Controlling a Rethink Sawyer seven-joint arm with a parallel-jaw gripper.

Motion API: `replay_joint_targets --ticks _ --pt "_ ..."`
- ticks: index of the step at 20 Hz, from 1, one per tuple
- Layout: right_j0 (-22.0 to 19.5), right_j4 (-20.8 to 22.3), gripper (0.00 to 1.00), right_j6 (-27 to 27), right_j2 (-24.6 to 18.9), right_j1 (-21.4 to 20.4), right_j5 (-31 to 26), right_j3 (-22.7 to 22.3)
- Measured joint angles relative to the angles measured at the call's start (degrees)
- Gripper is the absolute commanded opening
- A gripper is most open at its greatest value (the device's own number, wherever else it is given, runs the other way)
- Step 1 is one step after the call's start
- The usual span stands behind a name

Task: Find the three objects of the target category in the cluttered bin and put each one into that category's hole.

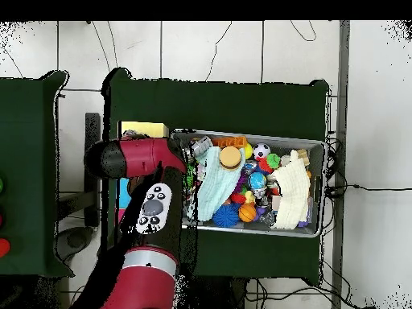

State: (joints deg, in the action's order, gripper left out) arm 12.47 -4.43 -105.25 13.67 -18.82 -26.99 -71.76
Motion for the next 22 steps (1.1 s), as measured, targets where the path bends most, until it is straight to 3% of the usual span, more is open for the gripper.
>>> replay_joint_targets --ticks 5,9,15,22 --pt "0.03 -0.02 0.00 0.00 -0.02 -0.88 -0.09 -0.73" --pt "0.18 -0.09 0.00 0.00 -0.03 -3.91 -2.34 -2.58" --pt "0.40 -0.28 0.00 0.00 -0.01 -10.44 -12.60 -3.98" --pt "0.31 -0.27 0.00 0.00 0.00 -14.92 -19.15 -4.04"
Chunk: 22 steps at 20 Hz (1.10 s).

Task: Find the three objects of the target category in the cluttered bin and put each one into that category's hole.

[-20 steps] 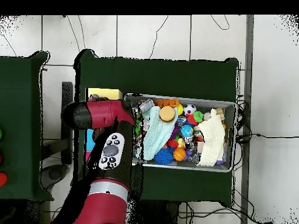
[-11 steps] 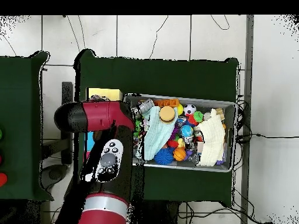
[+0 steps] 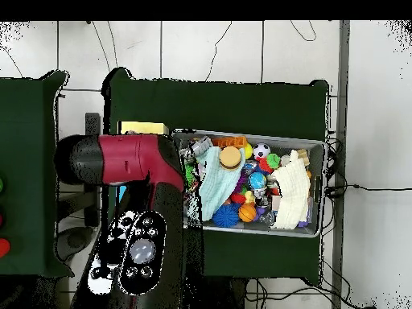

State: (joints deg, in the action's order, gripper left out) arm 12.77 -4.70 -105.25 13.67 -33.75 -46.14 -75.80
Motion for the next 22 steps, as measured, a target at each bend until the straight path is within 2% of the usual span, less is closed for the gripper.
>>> replay_joint_targets --ticks 7,10,15,22 --pt "-0.51 -0.54 0.00 0.00 -0.14 -1.75 0.72 -0.01" --pt "-0.44 -0.55 0.00 0.00 -0.15 -1.29 3.65 0.23" --pt "-0.39 -0.81 0.00 0.00 -0.16 0.39 11.67 1.04" --pt "-0.36 -2.70 0.00 0.00 -0.17 2.71 17.80 2.22"
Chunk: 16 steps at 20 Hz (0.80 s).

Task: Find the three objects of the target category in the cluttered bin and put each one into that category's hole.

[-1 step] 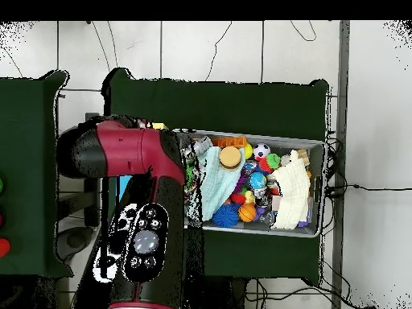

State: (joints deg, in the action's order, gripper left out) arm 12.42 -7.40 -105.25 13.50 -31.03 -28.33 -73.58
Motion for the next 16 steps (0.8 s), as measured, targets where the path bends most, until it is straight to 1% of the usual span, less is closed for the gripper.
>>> replay_joint_targets --ticks 5,10,16 --pt "0.00 -1.00 0.00 0.00 0.00 1.51 0.14 1.12" --pt "0.01 -1.34 0.00 0.00 0.09 2.66 0.09 1.28" --pt "0.01 -1.14 0.00 0.00 0.85 4.28 -3.40 1.88"
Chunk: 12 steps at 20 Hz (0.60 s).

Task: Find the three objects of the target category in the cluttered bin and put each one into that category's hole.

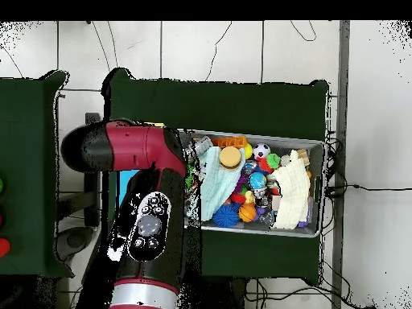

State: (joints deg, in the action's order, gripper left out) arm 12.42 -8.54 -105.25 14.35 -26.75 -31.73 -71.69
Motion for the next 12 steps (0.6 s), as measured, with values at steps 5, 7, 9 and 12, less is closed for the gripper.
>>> replay_joint_targets --ticks 5,7,9,12 --pt "-0.01 0.69 0.00 0.00 0.61 1.33 -2.97 0.54" --pt "-0.01 1.01 0.00 0.00 0.70 1.98 -3.66 0.95" --pt "-0.01 1.35 0.00 0.00 0.70 2.62 -3.84 1.43" --pt "-0.01 1.90 0.00 0.00 0.69 3.61 -3.85 2.31"
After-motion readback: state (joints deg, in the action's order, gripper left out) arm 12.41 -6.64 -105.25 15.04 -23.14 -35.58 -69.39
